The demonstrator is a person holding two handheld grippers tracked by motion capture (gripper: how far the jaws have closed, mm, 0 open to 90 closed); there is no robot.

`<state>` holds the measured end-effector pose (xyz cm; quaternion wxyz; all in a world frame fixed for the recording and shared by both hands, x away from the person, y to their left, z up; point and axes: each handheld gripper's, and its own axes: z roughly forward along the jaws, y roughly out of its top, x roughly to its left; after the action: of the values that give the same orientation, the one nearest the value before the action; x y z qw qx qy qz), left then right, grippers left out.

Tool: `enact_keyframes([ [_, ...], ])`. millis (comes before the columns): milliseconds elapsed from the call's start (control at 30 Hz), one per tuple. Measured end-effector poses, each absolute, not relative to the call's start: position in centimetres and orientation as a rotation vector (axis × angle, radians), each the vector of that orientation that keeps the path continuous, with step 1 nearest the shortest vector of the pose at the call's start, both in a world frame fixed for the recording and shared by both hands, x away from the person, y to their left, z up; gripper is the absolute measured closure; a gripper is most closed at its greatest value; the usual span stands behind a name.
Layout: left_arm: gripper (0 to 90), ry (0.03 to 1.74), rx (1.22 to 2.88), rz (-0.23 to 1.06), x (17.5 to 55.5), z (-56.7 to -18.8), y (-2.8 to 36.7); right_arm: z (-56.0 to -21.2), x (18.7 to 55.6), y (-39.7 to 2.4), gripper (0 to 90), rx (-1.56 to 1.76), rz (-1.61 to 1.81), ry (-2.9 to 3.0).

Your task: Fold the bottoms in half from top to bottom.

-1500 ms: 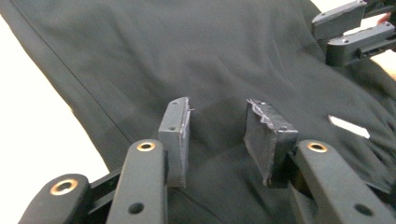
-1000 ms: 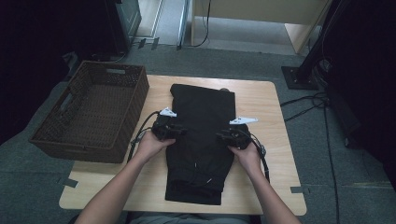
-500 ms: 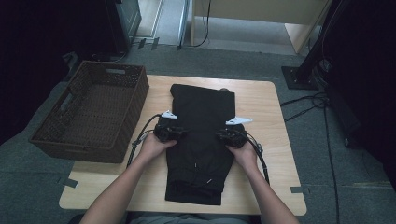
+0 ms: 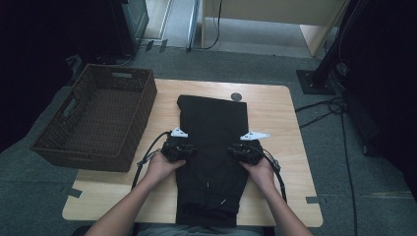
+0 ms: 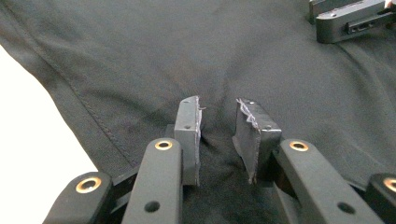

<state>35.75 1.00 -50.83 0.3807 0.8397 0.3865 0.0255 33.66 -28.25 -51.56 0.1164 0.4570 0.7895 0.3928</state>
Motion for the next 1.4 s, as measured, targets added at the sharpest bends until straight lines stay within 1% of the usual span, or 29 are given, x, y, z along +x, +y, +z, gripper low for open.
enact_keyframes([
  [267, 70.6, 0.985, 2.163, 0.023, 33.4, -50.7, 0.9, -51.7, 31.6, -28.6, 68.0, 1.372, 1.204, 2.306],
  [367, 70.7, 0.971, 2.174, 0.016, 32.7, -50.6, 0.9, -51.5, 31.0, -28.3, 68.0, 1.331, 1.155, 2.334],
  [500, 70.7, 0.994, 2.142, 0.005, 31.7, -50.8, 1.1, -51.5, 30.0, -28.2, 67.3, 1.314, 1.145, 2.347],
  [667, 70.6, 0.968, 2.163, -0.004, 30.9, -50.7, 1.3, -51.5, 29.1, -28.4, 67.5, 1.339, 1.181, 2.352],
  [733, 68.8, 0.950, 2.164, -0.018, 31.1, -50.7, 1.4, -51.6, 29.0, -28.4, 67.4, 1.331, 1.179, 2.350],
  [833, 63.7, 0.932, 2.170, -0.016, 31.4, -50.6, 1.4, -51.4, 29.4, -28.5, 64.1, 1.376, 1.196, 2.370],
  [1133, 57.4, 0.957, 2.133, 0.004, 33.7, -50.0, 2.0, -51.0, 30.8, -28.6, 59.5, 1.389, 1.187, 2.360],
  [1267, 56.2, 0.952, 2.143, 0.029, 34.9, -49.9, 2.4, -50.6, 31.9, -29.1, 58.0, 1.422, 1.192, 2.332],
  [1333, 57.4, 0.966, 2.117, 0.000, 35.7, -49.8, 2.7, -50.6, 32.5, -29.4, 57.0, 1.432, 1.199, 2.319],
  [1400, 58.3, 0.977, 2.120, 0.005, 36.5, -49.7, 2.8, -50.5, 33.3, -29.6, 56.3, 1.454, 1.188, 2.324],
])
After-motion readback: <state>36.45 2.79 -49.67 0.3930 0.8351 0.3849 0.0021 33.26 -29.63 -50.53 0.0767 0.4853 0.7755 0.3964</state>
